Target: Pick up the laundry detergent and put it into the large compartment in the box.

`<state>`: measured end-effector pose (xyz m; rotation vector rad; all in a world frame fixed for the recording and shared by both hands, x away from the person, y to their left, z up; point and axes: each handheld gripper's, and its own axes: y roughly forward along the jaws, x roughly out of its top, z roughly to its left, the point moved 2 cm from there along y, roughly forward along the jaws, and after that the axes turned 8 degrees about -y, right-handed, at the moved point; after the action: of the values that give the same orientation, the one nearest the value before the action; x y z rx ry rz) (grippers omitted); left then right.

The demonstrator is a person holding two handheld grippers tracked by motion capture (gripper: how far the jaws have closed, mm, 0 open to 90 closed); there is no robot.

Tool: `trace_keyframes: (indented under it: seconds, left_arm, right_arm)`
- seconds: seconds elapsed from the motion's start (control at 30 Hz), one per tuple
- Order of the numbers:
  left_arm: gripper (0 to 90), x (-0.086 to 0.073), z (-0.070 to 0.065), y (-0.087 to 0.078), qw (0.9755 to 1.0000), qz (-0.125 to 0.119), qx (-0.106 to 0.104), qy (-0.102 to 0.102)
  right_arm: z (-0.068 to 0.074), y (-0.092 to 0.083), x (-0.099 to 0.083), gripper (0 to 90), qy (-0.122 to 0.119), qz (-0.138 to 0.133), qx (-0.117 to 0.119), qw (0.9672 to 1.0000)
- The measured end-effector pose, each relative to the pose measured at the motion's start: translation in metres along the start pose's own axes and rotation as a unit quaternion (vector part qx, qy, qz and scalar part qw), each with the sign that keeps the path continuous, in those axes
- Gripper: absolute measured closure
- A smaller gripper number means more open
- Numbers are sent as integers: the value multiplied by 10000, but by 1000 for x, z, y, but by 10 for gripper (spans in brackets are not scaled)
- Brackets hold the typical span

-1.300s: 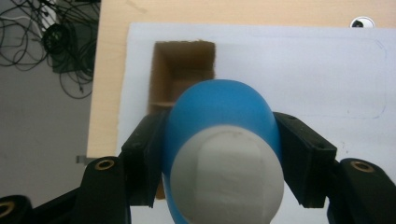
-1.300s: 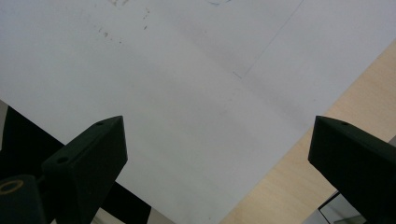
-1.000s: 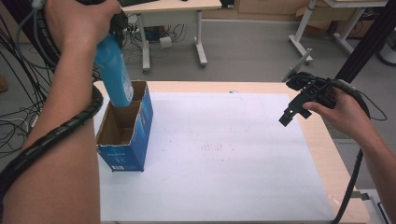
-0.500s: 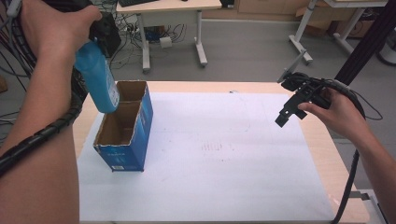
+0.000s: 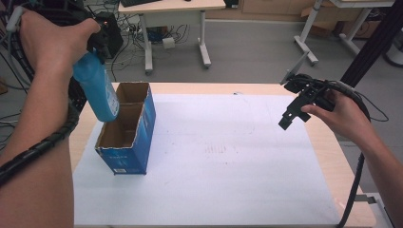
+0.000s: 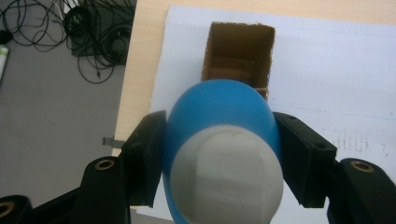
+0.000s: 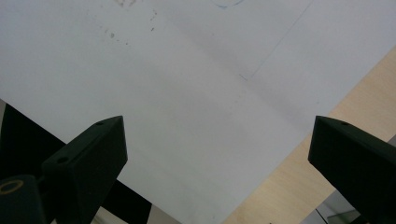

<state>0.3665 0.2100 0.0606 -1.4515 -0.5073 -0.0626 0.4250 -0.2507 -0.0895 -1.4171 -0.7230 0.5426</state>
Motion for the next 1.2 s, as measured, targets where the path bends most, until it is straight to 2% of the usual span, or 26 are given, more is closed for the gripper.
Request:
trace_keyframes:
  seconds: [0.5,0.73,0.97,1.2]
  left_arm:
    - [386,-5,5,27,9998,179,-51,101]
    - [386,-9,4,41,9997,213,-56,82]
    - [386,-12,4,61,9993,314,-136,115]
    - [386,-13,0,75,9989,419,-131,184]
  right_arm:
    - [6,-2,-1,45,-22,-9,-25,10000]
    - [8,-1,0,45,-40,0,-36,10000]
    - [12,2,2,45,-63,1,-37,10000]
    - [13,3,2,45,-65,0,-34,10000]
